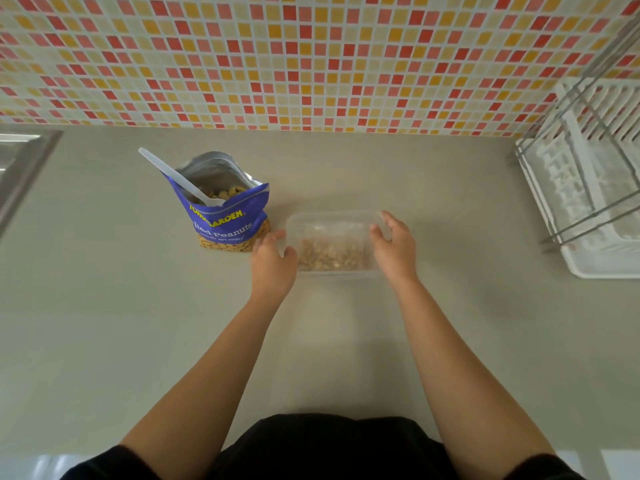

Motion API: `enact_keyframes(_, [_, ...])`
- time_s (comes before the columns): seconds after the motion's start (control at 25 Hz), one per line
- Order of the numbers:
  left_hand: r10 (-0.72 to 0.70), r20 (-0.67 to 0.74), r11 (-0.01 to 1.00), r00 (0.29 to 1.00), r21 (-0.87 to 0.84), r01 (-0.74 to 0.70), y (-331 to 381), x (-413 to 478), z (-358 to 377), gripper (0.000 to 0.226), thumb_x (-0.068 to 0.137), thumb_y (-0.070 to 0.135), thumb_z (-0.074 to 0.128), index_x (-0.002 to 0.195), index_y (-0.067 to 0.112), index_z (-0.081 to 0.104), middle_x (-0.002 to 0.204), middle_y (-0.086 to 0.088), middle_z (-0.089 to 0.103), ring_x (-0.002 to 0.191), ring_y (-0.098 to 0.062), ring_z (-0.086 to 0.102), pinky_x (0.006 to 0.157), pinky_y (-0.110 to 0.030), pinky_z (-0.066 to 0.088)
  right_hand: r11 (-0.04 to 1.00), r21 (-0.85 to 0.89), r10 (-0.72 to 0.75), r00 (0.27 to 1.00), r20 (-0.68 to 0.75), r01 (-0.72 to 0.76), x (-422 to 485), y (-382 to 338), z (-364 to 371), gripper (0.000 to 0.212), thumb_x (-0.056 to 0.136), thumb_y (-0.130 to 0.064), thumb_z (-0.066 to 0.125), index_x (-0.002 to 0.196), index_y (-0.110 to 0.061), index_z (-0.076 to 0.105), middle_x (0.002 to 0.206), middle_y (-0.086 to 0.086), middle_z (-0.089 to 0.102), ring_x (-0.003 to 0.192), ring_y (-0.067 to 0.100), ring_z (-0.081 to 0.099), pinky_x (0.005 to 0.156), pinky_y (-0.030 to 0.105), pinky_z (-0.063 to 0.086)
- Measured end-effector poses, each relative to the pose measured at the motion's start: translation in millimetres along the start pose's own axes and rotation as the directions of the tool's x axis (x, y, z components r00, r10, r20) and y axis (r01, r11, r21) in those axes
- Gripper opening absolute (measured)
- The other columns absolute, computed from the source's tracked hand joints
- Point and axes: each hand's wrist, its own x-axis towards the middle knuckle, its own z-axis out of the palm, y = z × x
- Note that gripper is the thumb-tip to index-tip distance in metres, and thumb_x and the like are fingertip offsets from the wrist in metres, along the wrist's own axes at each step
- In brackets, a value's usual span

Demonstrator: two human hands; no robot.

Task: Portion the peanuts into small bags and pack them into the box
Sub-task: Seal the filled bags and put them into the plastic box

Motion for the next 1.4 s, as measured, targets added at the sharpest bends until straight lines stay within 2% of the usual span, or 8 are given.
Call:
enact_keyframes(0.16, [0.000, 0.029, 1.000, 1.000, -0.001, 0.000, 1.3, 1.0, 4.7, 0.034, 0.088, 0.003, 0.046, 0.121, 0.003, 0.054, 0.112, -0.012, 0.064, 0.101, -0.027, 0.059, 0.082, -0.021, 0.038, 0.999, 0.021, 0.039, 0.999, 0.027, -0.040, -0.4, 7.7, 4.5, 0.047, 0.093, -0.016, 0.051, 0.137, -0.004, 0.041, 0.140, 0.012, 0.048, 0.129, 0.019, 0.046, 0.099, 0.012, 0.026])
enact_keyframes(0.4, [0.026, -0.011, 0.997, 1.000, -0.070, -0.027, -1.2, -1.0, 4.7, 0.030, 0.090, 0.005, 0.049, 0.119, 0.003, 0.057, 0.104, -0.011, 0.066, 0.086, -0.014, 0.054, 0.072, -0.007, 0.034, 0.994, 0.102, 0.047, 0.998, -0.053, -0.041, -8.4, 18.0, 3.5, 0.043, 0.089, -0.019, 0.059, 0.130, -0.008, 0.050, 0.129, 0.010, 0.059, 0.118, 0.019, 0.055, 0.088, 0.007, 0.031])
enact_keyframes(0.56, [-0.001, -0.009, 0.996, 1.000, -0.084, 0.000, -1.7, -0.9, 2.4, 0.031, 0.089, 0.013, 0.056, 0.119, 0.006, 0.056, 0.094, -0.008, 0.065, 0.081, -0.014, 0.055, 0.081, -0.022, 0.044, 0.999, 0.035, 0.017, 0.996, -0.090, -0.014, -6.7, 16.6, 1.7, 0.040, 0.088, -0.025, 0.061, 0.124, -0.010, 0.056, 0.118, 0.011, 0.064, 0.110, 0.021, 0.060, 0.082, 0.010, 0.034])
enact_keyframes(0.72, [-0.020, -0.006, 0.995, 1.000, -0.095, 0.019, -1.8, 0.5, 3.5, 0.030, 0.087, 0.018, 0.061, 0.115, 0.007, 0.055, 0.082, -0.003, 0.060, 0.075, -0.016, 0.055, 0.074, -0.027, 0.044, 0.999, -0.050, -0.012, 0.994, -0.105, 0.006, -4.7, 16.7, 0.2, 0.038, 0.088, -0.031, 0.061, 0.120, -0.011, 0.059, 0.111, 0.011, 0.066, 0.103, 0.023, 0.061, 0.079, 0.017, 0.036])
enact_keyframes(0.92, [0.097, -0.036, 0.995, 0.995, 0.028, -0.096, -2.7, 8.8, 8.7, 0.032, 0.089, 0.021, 0.059, 0.117, 0.007, 0.053, 0.091, -0.009, 0.061, 0.081, -0.024, 0.058, 0.079, -0.037, 0.048, 0.989, -0.144, -0.028, 0.993, -0.111, 0.011, 0.5, 14.6, -1.2, 0.035, 0.087, -0.037, 0.059, 0.114, -0.015, 0.059, 0.100, 0.011, 0.067, 0.092, 0.026, 0.062, 0.071, 0.022, 0.035])
enact_keyframes(1.04, [0.062, -0.050, 0.998, 0.997, 0.022, -0.061, -3.0, 9.2, 10.3, 0.036, 0.089, 0.025, 0.058, 0.119, 0.005, 0.055, 0.084, -0.007, 0.060, 0.078, -0.022, 0.057, 0.080, -0.035, 0.047, 0.991, -0.132, -0.039, 0.991, -0.124, 0.022, 1.3, 17.4, 0.9, 0.034, 0.089, -0.036, 0.058, 0.113, -0.013, 0.059, 0.101, 0.011, 0.067, 0.093, 0.027, 0.063, 0.072, 0.023, 0.037])
enact_keyframes(1.2, [0.016, -0.028, 1.000, 0.999, -0.004, -0.016, -5.9, 6.9, 11.3, 0.029, 0.091, 0.031, 0.054, 0.102, 0.006, 0.064, 0.068, -0.005, 0.057, 0.064, -0.019, 0.051, 0.067, -0.028, 0.042, 0.992, -0.123, -0.046, 0.987, -0.157, 0.027, 0.9, 14.9, 3.7, 0.033, 0.090, -0.035, 0.056, 0.112, -0.010, 0.059, 0.104, 0.012, 0.068, 0.095, 0.028, 0.063, 0.071, 0.021, 0.034])
enact_keyframes(1.4, [-0.017, -0.019, 1.000, 1.000, -0.006, 0.017, -5.2, 6.4, 12.4, 0.030, 0.092, 0.032, 0.052, 0.094, 0.005, 0.063, 0.070, -0.006, 0.058, 0.067, -0.021, 0.052, 0.067, -0.026, 0.038, 0.987, -0.158, -0.039, 0.980, -0.195, 0.007, -2.6, 14.1, 6.6, 0.032, 0.093, -0.034, 0.050, 0.116, -0.013, 0.058, 0.106, 0.012, 0.068, 0.098, 0.029, 0.063, 0.076, 0.029, 0.043])
